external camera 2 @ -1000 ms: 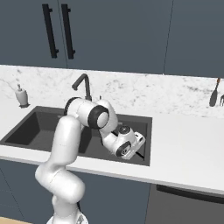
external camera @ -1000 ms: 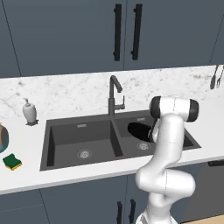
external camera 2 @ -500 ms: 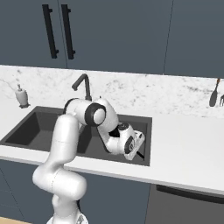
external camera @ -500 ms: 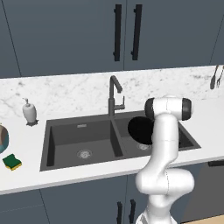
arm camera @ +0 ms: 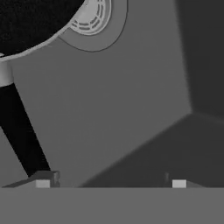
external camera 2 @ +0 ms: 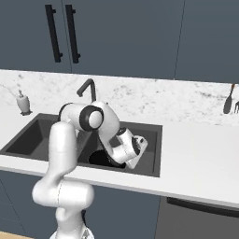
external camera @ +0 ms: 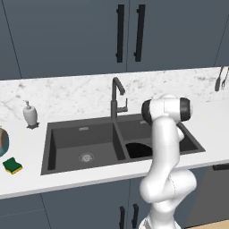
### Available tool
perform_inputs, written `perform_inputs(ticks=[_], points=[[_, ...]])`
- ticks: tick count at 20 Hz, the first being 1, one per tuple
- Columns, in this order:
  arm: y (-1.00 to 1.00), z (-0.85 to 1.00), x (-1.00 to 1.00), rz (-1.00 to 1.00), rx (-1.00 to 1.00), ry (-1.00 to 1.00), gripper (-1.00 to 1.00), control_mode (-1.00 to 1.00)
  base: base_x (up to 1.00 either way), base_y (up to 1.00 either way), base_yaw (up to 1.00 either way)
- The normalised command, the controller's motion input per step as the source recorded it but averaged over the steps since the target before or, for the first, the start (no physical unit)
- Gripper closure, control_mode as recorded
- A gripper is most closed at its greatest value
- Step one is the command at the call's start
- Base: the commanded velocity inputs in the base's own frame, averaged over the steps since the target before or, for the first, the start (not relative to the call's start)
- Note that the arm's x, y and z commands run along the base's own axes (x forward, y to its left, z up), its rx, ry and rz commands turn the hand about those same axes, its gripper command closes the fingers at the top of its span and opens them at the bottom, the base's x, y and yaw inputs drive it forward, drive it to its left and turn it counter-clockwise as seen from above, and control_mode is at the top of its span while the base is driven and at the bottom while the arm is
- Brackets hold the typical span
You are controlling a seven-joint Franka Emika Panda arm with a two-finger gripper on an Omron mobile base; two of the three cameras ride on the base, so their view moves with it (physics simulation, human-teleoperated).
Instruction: Pick the pan and sponge and place them into the sink. Then turn on the water.
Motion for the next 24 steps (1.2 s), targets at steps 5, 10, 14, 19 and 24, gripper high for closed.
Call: perform_inputs(ticks=[5, 10, 14, 19, 24], points=[[0.04, 0.64, 0.0, 0.01, 0.0, 0.0, -1.0, -1.0, 0.0, 0.0, 0.0], [-0.25, 1.0, 0.0, 0.08, 0.07, 0.0, -1.0, -1.0, 0.0, 0.0, 0.0], [-0.29, 1.0, -0.02, 0.04, 0.11, 0.0, -1.0, -1.0, 0.0, 0.0, 0.0], [-0.09, 1.0, -0.01, 0.0, 0.04, 0.0, -1.0, -1.0, 0.0, 0.0, 0.0], [0.0, 1.0, 0.09, 0.0, 0.0, 0.05, -1.0, -1.0, 0.0, 0.0, 0.0]])
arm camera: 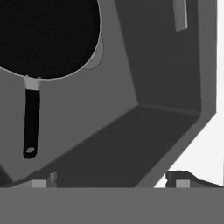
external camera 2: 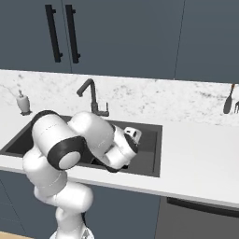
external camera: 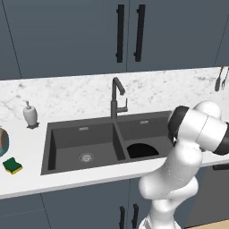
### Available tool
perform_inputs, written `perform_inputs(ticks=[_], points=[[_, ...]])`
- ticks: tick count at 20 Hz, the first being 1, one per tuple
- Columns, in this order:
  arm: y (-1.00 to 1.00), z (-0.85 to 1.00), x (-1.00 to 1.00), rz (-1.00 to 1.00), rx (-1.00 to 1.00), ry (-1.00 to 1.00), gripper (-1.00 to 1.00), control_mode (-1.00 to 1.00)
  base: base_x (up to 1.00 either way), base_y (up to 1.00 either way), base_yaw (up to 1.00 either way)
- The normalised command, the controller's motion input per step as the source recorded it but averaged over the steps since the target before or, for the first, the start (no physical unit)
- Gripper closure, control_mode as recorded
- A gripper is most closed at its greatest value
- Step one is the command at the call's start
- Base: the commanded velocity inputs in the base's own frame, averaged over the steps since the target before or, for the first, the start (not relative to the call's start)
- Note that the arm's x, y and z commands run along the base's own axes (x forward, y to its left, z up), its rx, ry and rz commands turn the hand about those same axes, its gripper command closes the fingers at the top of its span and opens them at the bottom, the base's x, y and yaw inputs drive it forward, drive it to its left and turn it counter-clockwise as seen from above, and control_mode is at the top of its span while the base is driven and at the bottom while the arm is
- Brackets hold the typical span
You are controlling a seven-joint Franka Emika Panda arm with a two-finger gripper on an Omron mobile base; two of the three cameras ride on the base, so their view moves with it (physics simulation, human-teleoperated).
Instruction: Pick the pan and sponge and place them into the sink. Then turn on the water.
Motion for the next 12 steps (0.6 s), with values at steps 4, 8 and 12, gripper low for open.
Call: perform_inputs(ticks=[4, 8, 12], points=[[0.0, 1.0, 0.2, 0.0, 0.0, 0.16, -1.0, -1.0, 0.0, 0.0, 0.0], [-0.16, 1.0, 0.05, 0.0, 0.0, 0.17, -1.0, -1.0, 0.0, 0.0, 0.0], [-0.48, 1.0, 0.0, 0.0, 0.06, 0.07, -1.0, -1.0, 0.0, 0.0, 0.0]])
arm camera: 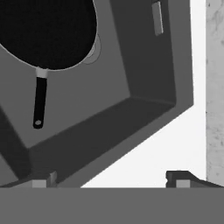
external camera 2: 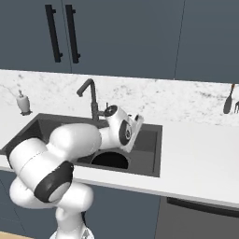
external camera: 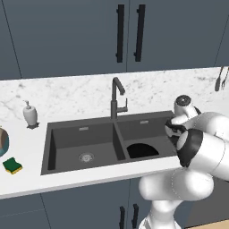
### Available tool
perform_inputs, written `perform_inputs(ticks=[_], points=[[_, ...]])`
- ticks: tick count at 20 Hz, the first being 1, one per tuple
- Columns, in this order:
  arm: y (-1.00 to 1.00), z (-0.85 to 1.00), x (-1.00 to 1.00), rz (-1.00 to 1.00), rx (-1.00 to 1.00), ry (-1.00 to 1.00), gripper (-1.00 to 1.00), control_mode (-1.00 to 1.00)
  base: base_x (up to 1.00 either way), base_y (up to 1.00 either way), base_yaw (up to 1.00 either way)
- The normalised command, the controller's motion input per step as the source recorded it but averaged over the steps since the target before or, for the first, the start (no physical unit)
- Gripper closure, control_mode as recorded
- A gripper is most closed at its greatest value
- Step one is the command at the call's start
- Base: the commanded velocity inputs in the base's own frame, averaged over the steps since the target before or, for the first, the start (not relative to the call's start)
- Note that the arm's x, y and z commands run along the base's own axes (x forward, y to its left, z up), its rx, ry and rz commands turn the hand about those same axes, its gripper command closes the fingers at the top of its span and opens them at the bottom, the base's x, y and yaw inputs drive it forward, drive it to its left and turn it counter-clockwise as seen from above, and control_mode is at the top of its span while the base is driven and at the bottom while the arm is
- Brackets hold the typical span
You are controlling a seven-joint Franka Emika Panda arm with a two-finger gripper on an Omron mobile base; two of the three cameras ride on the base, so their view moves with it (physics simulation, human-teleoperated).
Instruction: Pick the pan and sponge and place them into the sink. Then turn on the water.
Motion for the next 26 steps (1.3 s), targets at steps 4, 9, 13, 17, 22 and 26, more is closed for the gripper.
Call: perform_inputs(ticks=[4, 9, 13, 17, 22, 26], points=[[-0.4, 1.0, 0.0, 0.0, 0.05, 0.0, -1.0, -1.0, 0.0, 0.0, 0.0], [-0.1, 0.77, -0.42, -0.1, 0.0, -0.12, -1.0, -1.0, 0.0, 0.0, 0.0], [0.0, -0.01, -0.98, -0.01, 0.13, -0.35, -1.0, -1.0, 0.0, 0.0, 0.0], [0.19, -0.01, -0.98, 0.02, 0.12, -0.21, -1.0, -1.0, 0.0, 0.0, 0.0], [0.45, 0.24, -0.64, -0.27, 0.18, -0.04, -1.0, -1.0, 0.0, 0.0, 0.0], [0.57, 0.39, -0.36, -0.35, 0.18, 0.05, -1.0, -1.0, 0.0, 0.0, 0.0]])
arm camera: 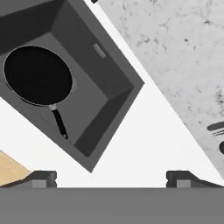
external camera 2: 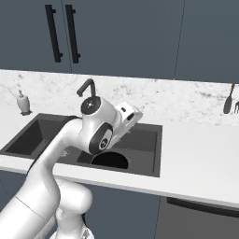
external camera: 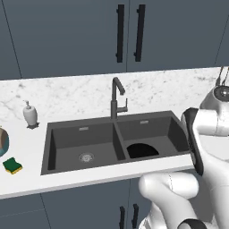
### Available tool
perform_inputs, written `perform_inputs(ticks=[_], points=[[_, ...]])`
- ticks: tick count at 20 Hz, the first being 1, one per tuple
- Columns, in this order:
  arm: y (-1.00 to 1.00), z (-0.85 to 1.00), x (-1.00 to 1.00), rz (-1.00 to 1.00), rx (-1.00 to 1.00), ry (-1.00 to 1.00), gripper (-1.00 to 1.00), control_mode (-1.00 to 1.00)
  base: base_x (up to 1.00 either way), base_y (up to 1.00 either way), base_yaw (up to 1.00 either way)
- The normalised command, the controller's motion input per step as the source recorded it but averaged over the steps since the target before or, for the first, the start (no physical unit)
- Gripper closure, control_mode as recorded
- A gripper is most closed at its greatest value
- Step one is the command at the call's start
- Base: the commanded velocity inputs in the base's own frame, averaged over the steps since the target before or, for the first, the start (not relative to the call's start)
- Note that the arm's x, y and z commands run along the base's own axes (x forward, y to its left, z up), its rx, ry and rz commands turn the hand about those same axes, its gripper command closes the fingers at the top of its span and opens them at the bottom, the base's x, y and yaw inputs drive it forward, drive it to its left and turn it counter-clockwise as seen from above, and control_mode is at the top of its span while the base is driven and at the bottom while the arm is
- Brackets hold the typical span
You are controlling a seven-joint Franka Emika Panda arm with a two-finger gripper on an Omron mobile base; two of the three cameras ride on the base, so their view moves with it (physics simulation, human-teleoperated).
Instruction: Pick the pan and sponge and place them into the sink. Then turn on the water.
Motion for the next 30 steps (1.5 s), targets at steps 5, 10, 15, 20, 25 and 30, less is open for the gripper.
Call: perform_inputs(ticks=[5, 10, 15, 20, 25, 30], points=[[0.52, 0.02, -0.26, -0.25, 0.29, 0.06, -1.0, -1.0, 0.0, 0.0, 0.0], [0.52, 0.01, -0.32, -0.17, 0.43, 0.0, -1.0, -1.0, 0.0, 0.0, 0.0], [0.76, 0.0, -0.29, -0.31, 0.33, -0.18, -1.0, -1.0, 0.0, 0.0, 0.0], [0.89, 0.0, -0.09, -0.23, 0.13, -0.03, -1.0, -1.0, 0.0, 0.0, 0.0], [0.97, 0.0, 0.0, -0.02, 0.05, 0.21, -1.0, -1.0, 0.0, 0.0, 0.0], [1.0, 0.0, 0.0, 0.0, 0.03, 0.26, -1.0, -1.0, 0.0, 0.0, 0.0]])
